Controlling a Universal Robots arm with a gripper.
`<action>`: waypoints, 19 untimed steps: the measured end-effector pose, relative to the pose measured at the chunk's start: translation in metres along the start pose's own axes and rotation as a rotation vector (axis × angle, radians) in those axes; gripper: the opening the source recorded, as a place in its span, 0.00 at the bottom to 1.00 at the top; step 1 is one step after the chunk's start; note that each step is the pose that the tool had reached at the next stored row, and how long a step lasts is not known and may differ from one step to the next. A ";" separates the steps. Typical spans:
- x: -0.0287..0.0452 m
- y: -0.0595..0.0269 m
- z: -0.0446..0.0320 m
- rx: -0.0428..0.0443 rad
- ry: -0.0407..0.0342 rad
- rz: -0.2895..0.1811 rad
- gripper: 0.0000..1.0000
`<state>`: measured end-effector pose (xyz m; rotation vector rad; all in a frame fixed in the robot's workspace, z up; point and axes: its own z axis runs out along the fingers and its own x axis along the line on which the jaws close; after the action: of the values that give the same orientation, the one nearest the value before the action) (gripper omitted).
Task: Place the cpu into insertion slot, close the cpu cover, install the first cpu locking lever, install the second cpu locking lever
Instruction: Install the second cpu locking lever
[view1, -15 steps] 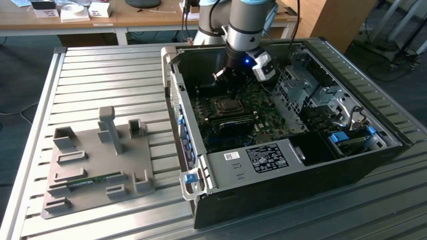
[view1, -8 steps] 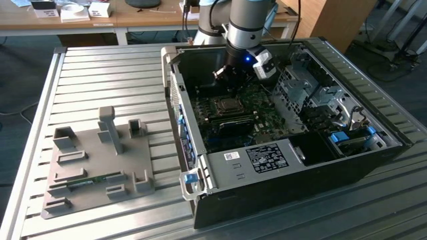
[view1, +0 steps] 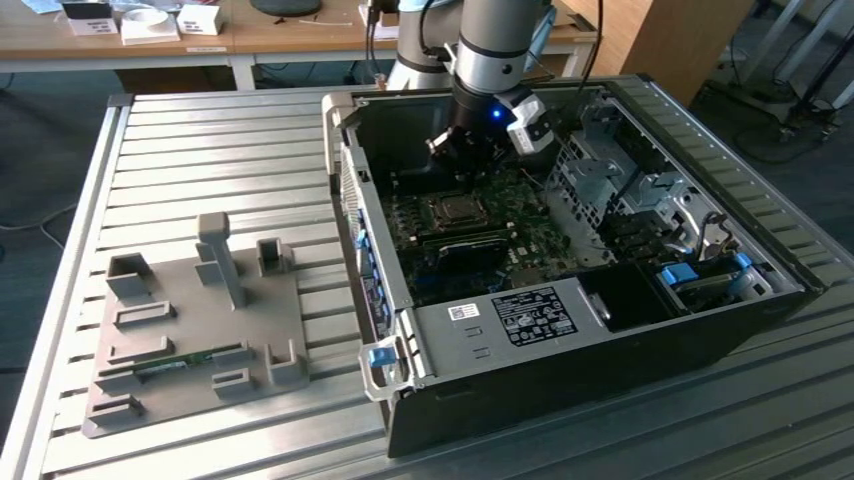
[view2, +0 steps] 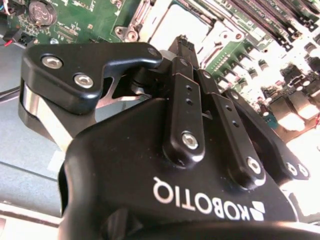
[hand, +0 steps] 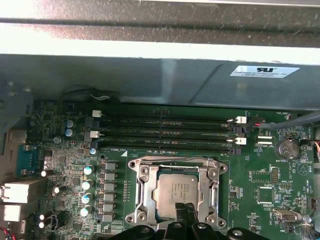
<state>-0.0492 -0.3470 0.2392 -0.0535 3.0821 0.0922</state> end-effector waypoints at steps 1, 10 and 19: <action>0.0000 0.0000 0.0000 0.0000 -0.0001 0.000 0.11; -0.0001 0.0001 -0.0024 0.0001 0.0005 0.000 0.11; -0.0003 -0.0006 -0.0042 0.0007 0.0027 0.011 0.11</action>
<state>-0.0492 -0.3478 0.2434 -0.0367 3.0854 0.0916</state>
